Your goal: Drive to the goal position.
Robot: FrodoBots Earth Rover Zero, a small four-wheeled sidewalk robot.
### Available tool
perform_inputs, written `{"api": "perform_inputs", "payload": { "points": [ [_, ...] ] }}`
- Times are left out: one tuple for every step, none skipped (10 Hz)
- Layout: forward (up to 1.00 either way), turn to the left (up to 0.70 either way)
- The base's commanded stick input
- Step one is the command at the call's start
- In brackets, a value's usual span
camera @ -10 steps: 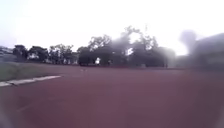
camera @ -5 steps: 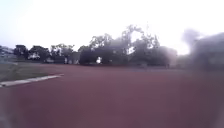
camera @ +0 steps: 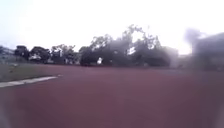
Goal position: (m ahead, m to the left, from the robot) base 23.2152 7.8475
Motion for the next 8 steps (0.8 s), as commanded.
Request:
{"api": "perform_inputs", "payload": {
  "points": [
    [0.70, 0.00],
    [0.70, 0.00],
    [0.70, 0.00],
    [0.70, 0.00],
    [0.70, 0.00],
    [0.70, 0.00],
    [0.70, 0.01],
    [0.70, 0.00]
  ]
}}
